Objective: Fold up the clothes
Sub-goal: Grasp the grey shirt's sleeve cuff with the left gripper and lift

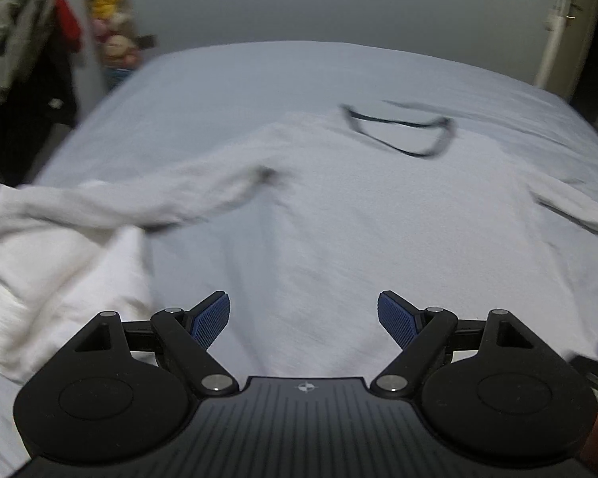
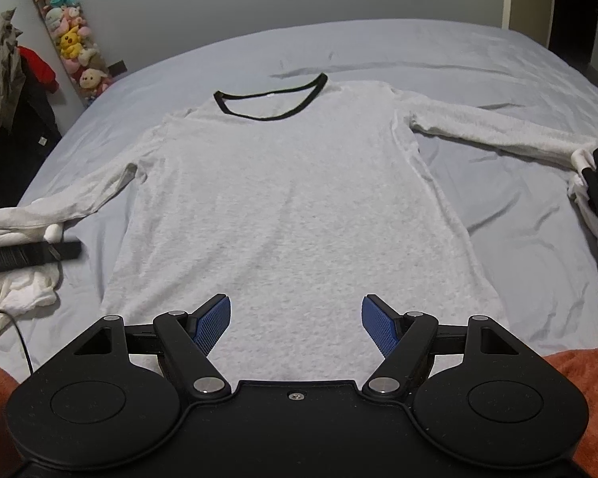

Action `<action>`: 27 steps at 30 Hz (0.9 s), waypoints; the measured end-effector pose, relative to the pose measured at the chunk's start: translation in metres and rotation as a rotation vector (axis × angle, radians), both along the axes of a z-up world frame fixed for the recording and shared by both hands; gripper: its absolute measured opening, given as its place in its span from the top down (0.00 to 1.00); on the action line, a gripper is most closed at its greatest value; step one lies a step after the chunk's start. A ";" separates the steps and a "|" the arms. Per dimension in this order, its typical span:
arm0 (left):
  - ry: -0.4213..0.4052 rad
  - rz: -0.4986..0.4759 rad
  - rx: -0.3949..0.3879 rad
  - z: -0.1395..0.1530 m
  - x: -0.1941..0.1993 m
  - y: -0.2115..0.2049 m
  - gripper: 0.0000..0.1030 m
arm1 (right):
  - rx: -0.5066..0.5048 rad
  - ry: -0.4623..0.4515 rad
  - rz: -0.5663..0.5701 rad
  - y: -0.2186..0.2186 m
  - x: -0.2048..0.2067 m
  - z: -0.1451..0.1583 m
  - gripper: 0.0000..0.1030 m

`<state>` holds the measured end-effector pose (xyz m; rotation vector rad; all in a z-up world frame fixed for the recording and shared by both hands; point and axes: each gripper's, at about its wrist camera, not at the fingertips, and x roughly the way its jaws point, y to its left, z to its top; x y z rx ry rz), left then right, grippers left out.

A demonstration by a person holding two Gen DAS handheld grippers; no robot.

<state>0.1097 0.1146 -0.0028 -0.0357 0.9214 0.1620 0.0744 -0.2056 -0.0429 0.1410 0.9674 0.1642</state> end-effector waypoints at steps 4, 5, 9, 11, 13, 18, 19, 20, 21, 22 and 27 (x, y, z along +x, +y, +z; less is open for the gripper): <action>0.043 0.081 0.021 -0.002 0.032 0.054 0.23 | 0.000 0.014 -0.002 0.002 0.013 -0.009 0.31; 0.055 0.105 0.028 -0.002 0.039 0.069 0.24 | -0.002 0.016 -0.001 0.003 0.016 -0.011 0.31; 0.080 0.217 0.072 0.003 0.059 0.127 0.26 | -0.018 0.022 -0.004 0.005 0.026 -0.018 0.31; 0.080 0.274 0.093 0.009 0.067 0.156 0.26 | -0.029 0.026 -0.008 0.007 0.031 -0.022 0.31; 0.064 0.327 0.113 0.015 0.071 0.180 0.26 | -0.034 0.030 -0.005 0.010 0.035 -0.025 0.31; 0.107 0.395 0.134 0.021 0.074 0.231 0.30 | -0.035 0.026 0.015 0.015 0.042 -0.027 0.31; 0.116 0.402 0.134 0.020 0.074 0.235 0.31 | -0.036 0.023 0.013 0.015 0.043 -0.027 0.31; 0.136 0.406 0.134 0.019 0.074 0.241 0.31 | -0.037 0.019 0.011 0.015 0.044 -0.027 0.31; 0.156 0.411 0.132 0.017 0.073 0.247 0.32 | -0.037 0.017 0.008 0.015 0.044 -0.027 0.31; 0.169 0.416 0.130 0.015 0.073 0.251 0.33 | -0.035 0.017 0.004 0.014 0.045 -0.027 0.31; 0.199 0.452 0.030 -0.001 0.071 0.275 0.50 | -0.026 0.022 0.017 0.016 0.046 -0.031 0.31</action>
